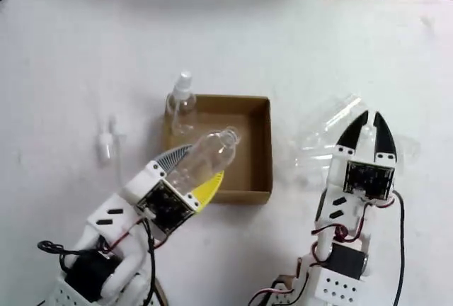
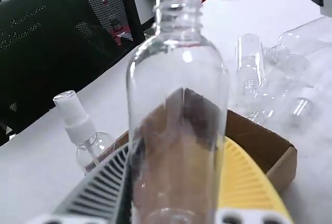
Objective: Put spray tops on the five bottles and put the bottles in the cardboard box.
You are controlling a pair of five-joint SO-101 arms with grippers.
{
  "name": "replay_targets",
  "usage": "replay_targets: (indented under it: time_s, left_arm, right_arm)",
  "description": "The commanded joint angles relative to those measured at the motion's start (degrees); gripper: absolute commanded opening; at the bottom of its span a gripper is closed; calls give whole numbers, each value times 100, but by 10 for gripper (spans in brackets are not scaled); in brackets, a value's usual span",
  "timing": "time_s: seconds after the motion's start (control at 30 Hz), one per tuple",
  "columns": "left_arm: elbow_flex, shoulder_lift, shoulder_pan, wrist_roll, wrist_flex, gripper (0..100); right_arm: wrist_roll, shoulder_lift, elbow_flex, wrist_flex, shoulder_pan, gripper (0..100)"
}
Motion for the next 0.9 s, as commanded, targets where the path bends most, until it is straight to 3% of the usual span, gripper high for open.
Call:
replay_targets:
  time_s: [0.0, 0.1, 0.2, 0.3, 0.43, 0.57, 0.77, 0.87]
  left_arm:
    - [-35, -48, 75, -26, -97, 35]
    - [-35, -48, 84, -26, -97, 35]
    - [18, -48, 84, -26, -123, 35]
    - [220, -48, 84, -26, -387, 35]
    - [369, -48, 84, -26, -598, 35]
    - [360, -48, 84, 255, -721, 35]
    - [352, -48, 84, 738, -844, 38]
    - [352, -48, 84, 721, -844, 38]
  right_arm:
    - [18, -13, 0, -92, 84, 43]
    - [9, 4, -580, 242, -101, 39]
    - [9, 13, -1785, 1578, -558, 39]
    - [-264, 22, -3024, 2782, -1385, 42]
    - [-519, 31, -4026, 3547, -2466, 42]
    - [-536, 215, -4246, 3653, -3512, 42]
    - [-615, 1464, -4273, 2914, -4303, 49]
    - [-1512, 2009, -4281, 2853, -4523, 118]
